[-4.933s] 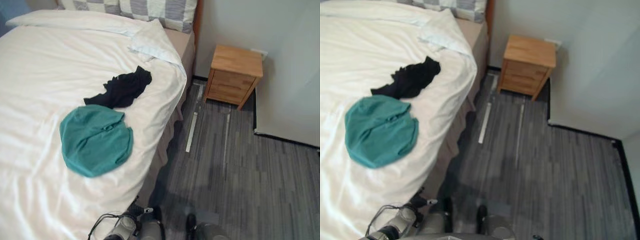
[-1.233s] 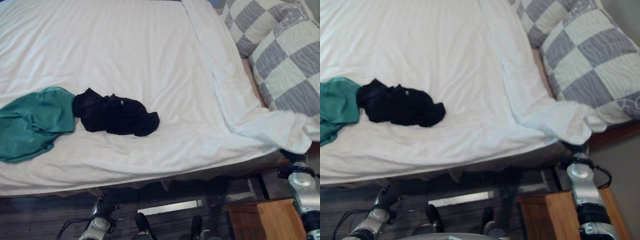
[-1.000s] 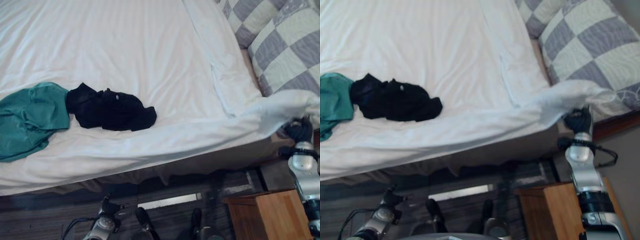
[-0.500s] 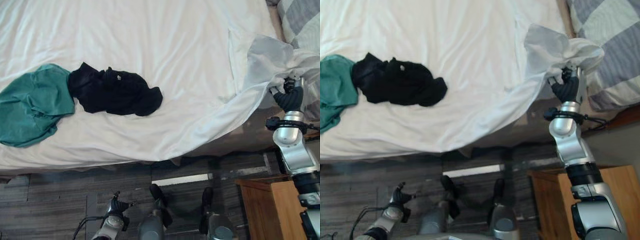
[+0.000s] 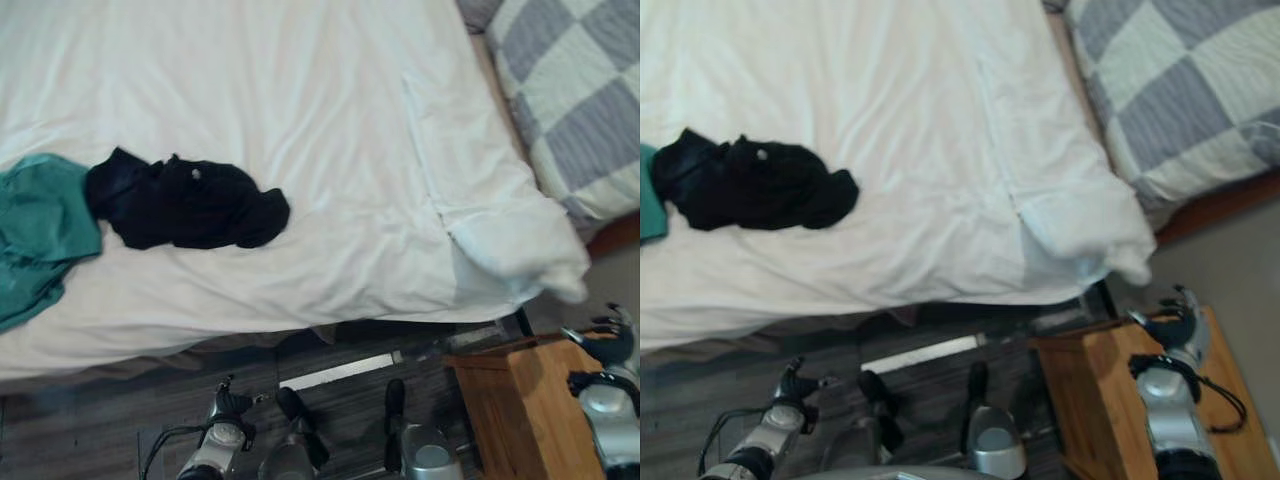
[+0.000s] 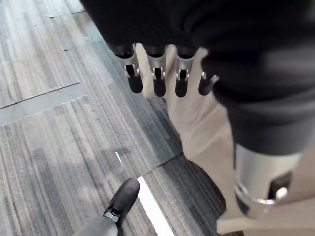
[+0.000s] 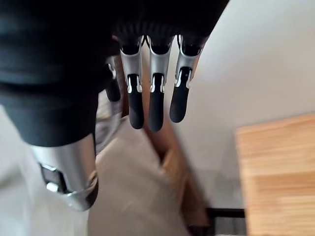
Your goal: Tidy up the quilt and then pick up the clothes from the bed and put them into the laundry hamper.
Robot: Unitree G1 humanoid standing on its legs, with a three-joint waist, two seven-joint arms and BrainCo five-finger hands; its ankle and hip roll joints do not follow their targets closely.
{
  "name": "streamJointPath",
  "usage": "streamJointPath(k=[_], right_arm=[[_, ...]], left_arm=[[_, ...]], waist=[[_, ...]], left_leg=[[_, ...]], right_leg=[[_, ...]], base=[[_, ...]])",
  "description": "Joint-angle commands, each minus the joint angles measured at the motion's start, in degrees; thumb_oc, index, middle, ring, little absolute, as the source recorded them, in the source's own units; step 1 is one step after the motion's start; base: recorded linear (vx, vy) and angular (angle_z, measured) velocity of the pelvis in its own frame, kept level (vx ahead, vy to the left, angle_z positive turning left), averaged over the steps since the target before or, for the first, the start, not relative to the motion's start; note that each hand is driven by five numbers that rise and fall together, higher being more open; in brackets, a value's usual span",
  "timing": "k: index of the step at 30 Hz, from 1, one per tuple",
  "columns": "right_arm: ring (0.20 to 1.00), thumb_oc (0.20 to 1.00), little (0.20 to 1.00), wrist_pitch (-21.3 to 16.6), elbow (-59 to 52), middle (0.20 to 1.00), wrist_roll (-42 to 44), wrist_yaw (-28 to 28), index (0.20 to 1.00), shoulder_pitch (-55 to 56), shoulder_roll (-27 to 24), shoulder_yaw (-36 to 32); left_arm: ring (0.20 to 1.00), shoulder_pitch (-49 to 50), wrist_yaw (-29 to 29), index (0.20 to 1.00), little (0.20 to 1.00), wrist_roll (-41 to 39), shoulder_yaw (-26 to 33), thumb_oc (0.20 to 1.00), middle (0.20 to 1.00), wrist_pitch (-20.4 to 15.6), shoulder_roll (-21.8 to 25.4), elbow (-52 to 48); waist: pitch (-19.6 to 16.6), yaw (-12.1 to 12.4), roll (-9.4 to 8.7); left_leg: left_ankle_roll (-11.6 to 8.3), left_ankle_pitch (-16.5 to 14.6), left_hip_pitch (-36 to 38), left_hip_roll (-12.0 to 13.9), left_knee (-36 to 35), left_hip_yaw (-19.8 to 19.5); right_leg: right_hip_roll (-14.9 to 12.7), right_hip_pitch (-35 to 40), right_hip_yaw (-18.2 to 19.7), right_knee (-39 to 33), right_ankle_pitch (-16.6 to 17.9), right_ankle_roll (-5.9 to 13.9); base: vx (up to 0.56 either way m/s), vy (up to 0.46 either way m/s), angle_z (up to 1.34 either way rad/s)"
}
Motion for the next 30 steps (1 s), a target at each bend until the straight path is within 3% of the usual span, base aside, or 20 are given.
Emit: streamJointPath(k=[1,5,9,10,12,16,17,18,19,22,26,28,30], right_arm=[[1.0,1.0,1.0,-0.4,1.2,1.0,0.5,-3.0,1.0,-0.2,-6.1,-6.8],[1.0,1.0,1.0,-0.3,1.2,1.0,1.0,-4.2,1.0,-1.5,-9.5,-9.3],[1.0,1.0,1.0,-3.7,-2.5,1.0,4.8,-3.0,1.0,-5.9,-11.9,-8.2],[0.2,0.2,0.2,-5.9,-4.4,0.2,7.6,-1.0,0.2,-9.4,-13.1,-5.6],[0.2,0.2,0.2,-7.9,-7.6,0.2,9.2,0.3,0.2,-14.4,-13.9,-2.2],[0.2,0.2,0.2,-10.0,-6.0,0.2,13.9,-3.3,0.2,-29.8,-13.7,3.8],[0.2,0.2,0.2,-10.1,-5.5,0.2,14.0,-3.4,0.2,-30.4,-13.8,4.2],[0.2,0.2,0.2,-10.1,-3.1,0.2,16.1,-5.1,0.2,-37.2,-14.2,6.2],[0.2,0.2,0.2,-10.2,-3.0,0.2,16.1,-5.2,0.2,-37.4,-14.3,6.3],[0.2,0.2,0.2,-10.5,5.8,0.2,20.5,-7.6,0.2,-48.6,-13.6,10.5],[0.2,0.2,0.2,-11.0,10.4,0.2,24.3,-7.1,0.2,-46.1,-9.6,9.6],[0.2,0.2,0.2,-10.1,14.5,0.2,24.5,-5.9,0.2,-37.7,-2.0,9.6],[0.2,0.2,0.2,-10.6,18.2,0.2,25.5,-4.6,0.2,-31.8,1.2,8.5]], left_arm=[[1.0,-0.9,0.2,1.0,1.0,0.4,-0.2,1.0,1.0,-0.2,-0.4,3.0],[1.0,-0.9,-0.2,1.0,1.0,-0.5,-0.1,1.0,1.0,-0.5,0.8,2.0],[1.0,-1.5,-0.2,1.0,1.0,-0.9,-0.8,1.0,1.0,-0.8,1.4,1.8],[1.0,-2.2,-0.4,1.0,1.0,-1.0,-1.4,1.0,1.0,-1.0,1.2,2.0],[1.0,-3.5,-0.3,1.0,1.0,-1.0,-3.0,1.0,1.0,-1.1,0.7,2.0],[1.0,-5.4,1.0,1.0,1.0,-3.2,-6.3,1.0,1.0,-2.2,-0.1,2.4],[1.0,-5.6,1.1,1.0,1.0,-3.3,-6.2,1.0,1.0,-2.3,-0.1,2.5],[1.0,-4.7,1.5,1.0,1.0,-6.2,-6.4,1.0,1.0,-2.8,-0.7,1.6],[1.0,-4.7,1.5,1.0,1.0,-6.2,-6.3,1.0,1.0,-2.8,-0.7,1.6],[1.0,-1.6,0.7,1.0,1.0,-12.2,-3.9,1.0,1.0,-3.7,0.1,1.1],[1.0,-1.1,0.9,1.0,1.0,-13.8,-2.2,1.0,1.0,-3.4,-0.3,2.2],[1.0,-2.1,1.9,1.0,1.0,-14.8,-0.6,1.0,1.0,-2.9,-1.7,3.1],[1.0,1.5,2.1,1.0,1.0,-14.0,0.5,1.0,1.0,-3.6,-1.5,0.8]], waist=[[-6.3,0.4,2.58],[-7.1,0.2,2.49],[-7.2,0.5,2.3],[-6.8,1.0,2.05],[-4.6,2.0,1.88],[2.3,4.5,3.01],[2.4,4.3,3.04],[5.1,5.4,4.06],[5.0,5.3,4.1],[10.8,8.5,6.26],[11.7,9.2,6.93],[11.7,8.7,6.8],[11.7,9.1,7.15]], left_leg=[[-5.57,-3.0,5.7,5.8,0.5,-0.7],[-5.26,-3.8,6.6,5.3,0.5,-0.2],[-5.09,-4.0,6.8,4.9,0.5,-0.1],[-5.1,-3.8,6.4,4.9,0.5,-0.1],[-5.19,-3.3,4.7,4.9,0.7,-0.7],[-5.45,-1.8,-2.6,4.9,2.7,-2.2],[-5.44,-1.9,-2.9,5.0,2.9,-2.3],[-5.54,-1.6,-6.4,5.4,4.1,-2.2],[-5.53,-1.7,-6.6,5.4,4.2,-2.3],[-5.5,-2.5,-18.0,7.2,9.7,-2.8],[-4.97,-4.6,-25.2,8.9,16.3,-4.7],[-4.17,-6.4,-27.1,9.6,20.2,-6.4],[-3.88,-6.5,-25.7,9.1,19.3,-7.0]], right_leg=[[-0.1,-0.9,-0.7,1.0,-6.4,2.41],[-0.6,-0.7,-0.2,1.0,-6.0,2.84],[-0.9,-1.0,0.0,1.2,-5.9,2.91],[-1.0,-1.5,-0.1,1.4,-5.8,2.92],[-1.4,-3.4,0.1,2.2,-5.7,2.96],[-3.4,-10.3,0.5,5.3,-5.1,2.9],[-3.4,-10.6,0.6,5.5,-5.1,2.87],[-4.2,-13.8,0.3,7.1,-5.1,2.84],[-4.2,-14.0,0.3,7.2,-5.1,2.83],[-5.6,-26.2,0.6,16.0,-6.7,2.36],[-5.9,-33.1,1.2,21.9,-8.4,1.42],[-5.8,-34.5,0.5,25.0,-10.1,0.39],[-5.8,-32.6,-0.7,24.2,-10.2,0.07]], base=[[0.02,0.042,-0.31],[0.01,0.051,-0.14],[0.0,0.022,-0.1],[-0.05,-0.029,-0.06],[-0.17,-0.048,-0.03],[-0.25,-0.048,0.02],[-0.18,-0.051,0.26],[-0.11,-0.031,0.35],[-0.24,-0.016,0.29],[-0.26,-0.017,0.01],[-0.12,-0.065,0.06],[-0.03,-0.046,0.18],[0.02,-0.013,0.24]])
